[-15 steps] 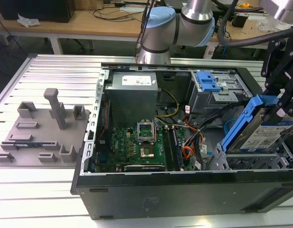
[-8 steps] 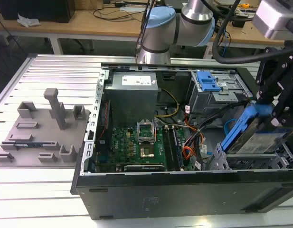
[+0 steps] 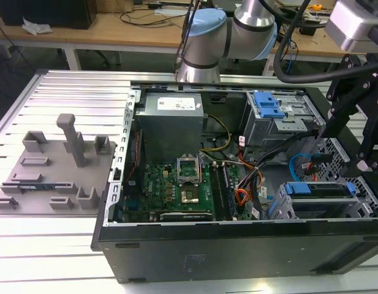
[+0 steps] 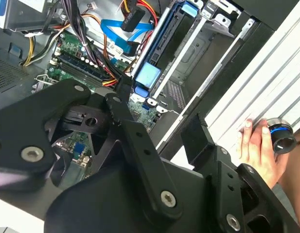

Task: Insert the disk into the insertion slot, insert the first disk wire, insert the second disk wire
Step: 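Insert the disk into the insertion slot, then insert the first disk wire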

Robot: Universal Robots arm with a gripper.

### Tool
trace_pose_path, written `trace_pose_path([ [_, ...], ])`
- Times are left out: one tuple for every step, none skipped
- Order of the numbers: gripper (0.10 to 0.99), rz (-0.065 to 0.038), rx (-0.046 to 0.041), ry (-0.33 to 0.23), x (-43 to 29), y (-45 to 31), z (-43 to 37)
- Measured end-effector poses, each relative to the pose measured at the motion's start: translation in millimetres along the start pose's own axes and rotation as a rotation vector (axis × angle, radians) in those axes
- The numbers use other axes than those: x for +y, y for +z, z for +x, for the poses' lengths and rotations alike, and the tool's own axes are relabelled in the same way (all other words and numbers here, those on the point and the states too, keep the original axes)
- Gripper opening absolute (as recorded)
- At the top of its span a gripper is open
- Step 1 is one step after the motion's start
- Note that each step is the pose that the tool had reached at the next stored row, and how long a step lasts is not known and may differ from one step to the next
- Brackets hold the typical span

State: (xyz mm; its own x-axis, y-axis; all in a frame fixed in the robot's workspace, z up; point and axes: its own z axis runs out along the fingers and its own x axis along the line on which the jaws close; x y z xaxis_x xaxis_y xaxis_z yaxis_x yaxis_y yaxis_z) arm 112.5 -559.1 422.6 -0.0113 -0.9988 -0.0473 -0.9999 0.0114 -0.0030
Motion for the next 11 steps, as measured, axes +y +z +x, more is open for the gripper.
trace_pose_path([
  [0.682,0.0,0.0,0.0,0.0,0.0,0.0],
  [0.682,0.0,0.0,0.0,0.0,0.0,0.0],
  [0.682,0.0,0.0,0.0,0.0,0.0,0.0],
  [0.682,-0.001,0.0,0.0,0.0,0.0,0.0],
  [0.682,-0.001,0.0,0.0,0.0,0.0,0.0],
  [0.682,-0.001,0.0,0.0,0.0,0.0,0.0],
  [0.682,-0.001,0.0,0.0,0.0,0.0,0.0],
  [0.682,-0.001,0.0,0.0,0.0,0.0,0.0],
  [0.682,-0.001,0.0,0.0,0.0,0.0,0.0],
  [0.682,-0.001,0.0,0.0,0.0,0.0,0.0],
  [0.682,-0.001,0.0,0.0,0.0,0.0,0.0],
])
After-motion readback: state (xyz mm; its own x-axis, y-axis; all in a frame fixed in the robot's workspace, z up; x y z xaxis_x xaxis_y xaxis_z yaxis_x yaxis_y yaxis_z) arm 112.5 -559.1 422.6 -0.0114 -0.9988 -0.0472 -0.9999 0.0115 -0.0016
